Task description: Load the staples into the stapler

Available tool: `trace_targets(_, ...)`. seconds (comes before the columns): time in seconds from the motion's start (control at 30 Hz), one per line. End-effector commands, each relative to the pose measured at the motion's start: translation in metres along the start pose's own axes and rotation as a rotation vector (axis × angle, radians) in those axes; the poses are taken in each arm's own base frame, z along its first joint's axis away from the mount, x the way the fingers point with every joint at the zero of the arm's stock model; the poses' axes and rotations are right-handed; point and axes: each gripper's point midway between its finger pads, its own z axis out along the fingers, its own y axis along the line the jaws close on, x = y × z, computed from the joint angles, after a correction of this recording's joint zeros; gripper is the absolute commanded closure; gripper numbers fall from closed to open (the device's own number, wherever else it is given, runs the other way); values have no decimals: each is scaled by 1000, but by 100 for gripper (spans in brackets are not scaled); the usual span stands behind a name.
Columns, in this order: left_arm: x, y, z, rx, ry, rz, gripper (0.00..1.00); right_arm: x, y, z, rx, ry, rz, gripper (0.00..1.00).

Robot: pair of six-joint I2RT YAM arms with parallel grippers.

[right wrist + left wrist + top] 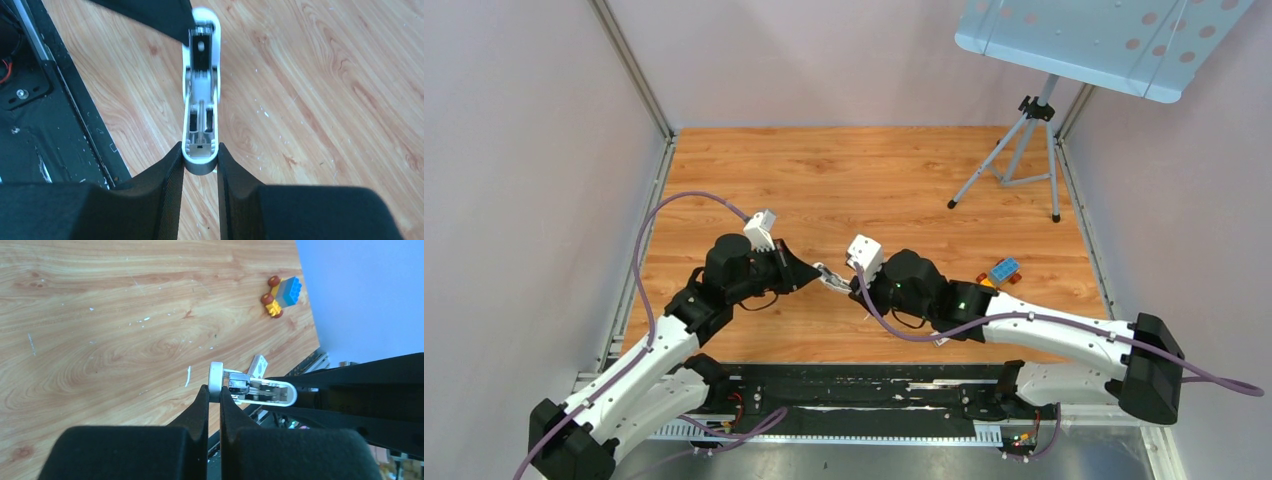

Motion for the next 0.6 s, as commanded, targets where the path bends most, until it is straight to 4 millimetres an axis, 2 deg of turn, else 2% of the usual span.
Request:
trace_targets(0.0, -36, -18, -12, 43, -128, -22, 100, 32, 5, -9, -10, 51, 14, 88)
trace_targets(0.23, -37, -35, -16, 121, -123, -65, 100, 51, 6, -13, -9, 45, 38, 83)
trace_targets(0.33, -36, -39, -16, 151, -125, -75, 100, 50, 5, -14, -9, 40, 41, 73)
trace_targets(0.57, -32, -45, -21, 195, -124, -106, 100, 38, 7, -22, -18, 10, 59, 44)
